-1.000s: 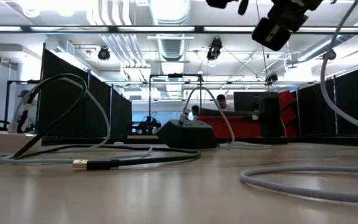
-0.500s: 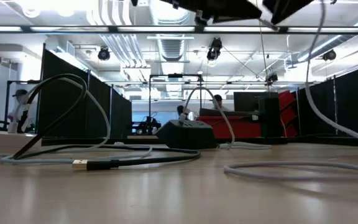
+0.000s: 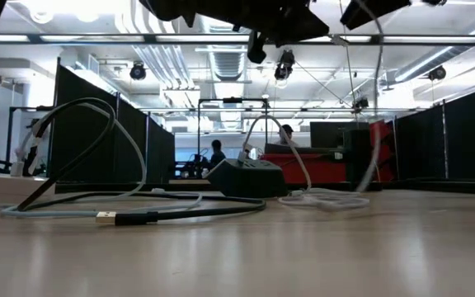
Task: Insert USB
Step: Insert the purple charger cable into the black outlet extension
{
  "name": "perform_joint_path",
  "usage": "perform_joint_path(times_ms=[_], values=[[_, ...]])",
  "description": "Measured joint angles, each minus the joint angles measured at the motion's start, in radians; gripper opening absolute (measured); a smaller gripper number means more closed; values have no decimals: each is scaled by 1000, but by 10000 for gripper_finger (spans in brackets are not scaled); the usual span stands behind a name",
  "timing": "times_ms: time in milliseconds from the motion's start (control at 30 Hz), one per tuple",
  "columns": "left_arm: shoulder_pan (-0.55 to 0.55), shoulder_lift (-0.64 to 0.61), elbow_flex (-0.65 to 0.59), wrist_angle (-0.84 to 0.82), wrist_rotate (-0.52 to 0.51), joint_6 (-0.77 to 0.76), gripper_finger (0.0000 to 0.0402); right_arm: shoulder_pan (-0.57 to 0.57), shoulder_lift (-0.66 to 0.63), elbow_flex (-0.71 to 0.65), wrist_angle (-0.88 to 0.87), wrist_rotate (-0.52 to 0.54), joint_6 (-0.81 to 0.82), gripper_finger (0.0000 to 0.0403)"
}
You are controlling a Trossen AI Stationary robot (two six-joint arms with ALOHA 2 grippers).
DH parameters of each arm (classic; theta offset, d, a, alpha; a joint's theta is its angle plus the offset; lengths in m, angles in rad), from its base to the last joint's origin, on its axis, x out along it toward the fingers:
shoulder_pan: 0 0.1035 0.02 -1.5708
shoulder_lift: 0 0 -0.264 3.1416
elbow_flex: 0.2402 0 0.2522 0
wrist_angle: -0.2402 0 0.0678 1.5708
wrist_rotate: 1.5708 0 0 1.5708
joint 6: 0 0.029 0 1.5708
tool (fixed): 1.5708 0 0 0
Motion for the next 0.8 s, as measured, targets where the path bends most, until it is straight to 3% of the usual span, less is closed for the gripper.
perform_joint_path(times_ms=[167,333,533,800], values=[[1,0,-19,50,-1,-6,1,-5,90,0,7,70,0,164],[1,0,-20,46,-1,-6,1,-5,167,0,7,188,5,154],[1,1,-20,34,-1,1,1,-8,198,0,10,206,1,127],[4,1,-20,32,-2,3,1,-7,142,25,13,189,53,92]])
